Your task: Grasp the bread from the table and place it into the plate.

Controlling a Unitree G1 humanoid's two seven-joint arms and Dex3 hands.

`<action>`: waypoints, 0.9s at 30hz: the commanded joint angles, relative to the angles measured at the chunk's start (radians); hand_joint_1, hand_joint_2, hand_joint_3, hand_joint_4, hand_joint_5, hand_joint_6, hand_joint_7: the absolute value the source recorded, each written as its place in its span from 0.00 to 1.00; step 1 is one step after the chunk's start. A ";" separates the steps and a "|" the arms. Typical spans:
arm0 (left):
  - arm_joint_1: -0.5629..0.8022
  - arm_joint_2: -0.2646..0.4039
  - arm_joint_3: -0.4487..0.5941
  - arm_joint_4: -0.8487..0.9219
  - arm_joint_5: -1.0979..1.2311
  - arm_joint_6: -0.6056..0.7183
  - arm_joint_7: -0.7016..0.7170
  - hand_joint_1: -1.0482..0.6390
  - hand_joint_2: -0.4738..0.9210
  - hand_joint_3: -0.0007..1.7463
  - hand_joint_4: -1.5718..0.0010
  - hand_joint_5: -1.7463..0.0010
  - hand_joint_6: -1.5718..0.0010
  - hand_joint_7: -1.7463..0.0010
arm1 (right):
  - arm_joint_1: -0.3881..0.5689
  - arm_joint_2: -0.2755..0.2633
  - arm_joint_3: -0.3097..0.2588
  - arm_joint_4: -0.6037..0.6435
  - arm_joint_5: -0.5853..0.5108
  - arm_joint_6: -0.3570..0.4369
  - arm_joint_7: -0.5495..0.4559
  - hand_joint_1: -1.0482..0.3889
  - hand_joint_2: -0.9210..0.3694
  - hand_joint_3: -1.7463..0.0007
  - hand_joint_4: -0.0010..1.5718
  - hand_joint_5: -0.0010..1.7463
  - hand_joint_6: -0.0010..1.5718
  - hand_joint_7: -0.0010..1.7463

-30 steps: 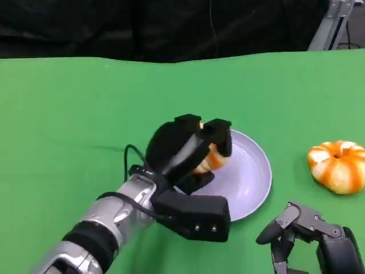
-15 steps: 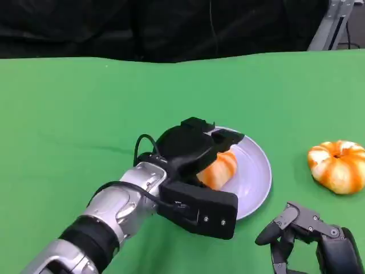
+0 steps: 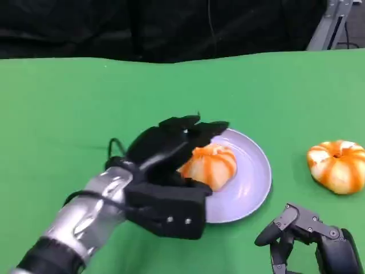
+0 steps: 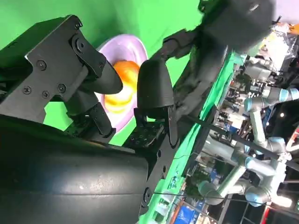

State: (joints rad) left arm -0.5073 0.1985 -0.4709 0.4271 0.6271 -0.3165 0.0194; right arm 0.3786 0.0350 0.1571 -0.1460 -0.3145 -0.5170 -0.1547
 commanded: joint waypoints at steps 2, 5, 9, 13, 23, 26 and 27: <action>0.177 0.035 0.150 -0.172 -0.216 -0.073 -0.021 0.37 1.00 0.12 0.76 0.53 0.64 0.92 | 0.010 -0.004 0.003 -0.007 0.017 -0.002 -0.003 0.80 0.47 0.18 0.57 1.00 0.52 0.78; 0.257 0.026 0.211 -0.232 -0.348 -0.099 -0.060 0.45 1.00 0.10 0.69 0.43 0.55 0.89 | 0.007 -0.003 0.003 -0.001 0.012 -0.008 -0.009 0.80 0.47 0.18 0.58 1.00 0.52 0.78; 0.321 0.028 0.259 -0.282 -0.428 -0.111 -0.091 0.51 1.00 0.10 0.64 0.39 0.48 0.85 | 0.009 0.001 0.006 0.000 0.010 -0.009 -0.014 0.81 0.48 0.17 0.58 1.00 0.52 0.78; 0.397 0.033 0.312 -0.318 -0.481 -0.149 -0.097 0.57 0.98 0.13 0.57 0.35 0.41 0.78 | 0.013 -0.001 0.009 -0.001 0.003 -0.012 -0.017 0.81 0.49 0.16 0.58 1.00 0.53 0.79; 0.631 -0.019 0.416 -0.407 -0.639 -0.201 -0.105 0.66 0.62 0.72 0.42 0.22 0.40 0.44 | 0.025 -0.011 0.009 -0.008 0.009 -0.017 -0.011 0.80 0.51 0.17 0.58 0.99 0.53 0.79; 0.704 -0.035 0.419 -0.443 -0.667 -0.186 -0.114 0.65 0.62 0.77 0.45 0.12 0.46 0.28 | 0.023 -0.019 0.002 -0.002 0.019 -0.030 -0.008 0.79 0.50 0.17 0.58 1.00 0.53 0.78; 0.710 -0.037 0.420 -0.448 -0.670 -0.183 -0.119 0.64 0.62 0.78 0.46 0.11 0.47 0.25 | 0.023 -0.020 0.001 0.000 0.020 -0.032 -0.007 0.79 0.50 0.17 0.58 1.00 0.53 0.78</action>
State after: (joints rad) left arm 0.1721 0.1644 -0.0624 0.0034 -0.0169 -0.5096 -0.0833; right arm 0.3983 0.0313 0.1670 -0.1462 -0.3114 -0.5293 -0.1629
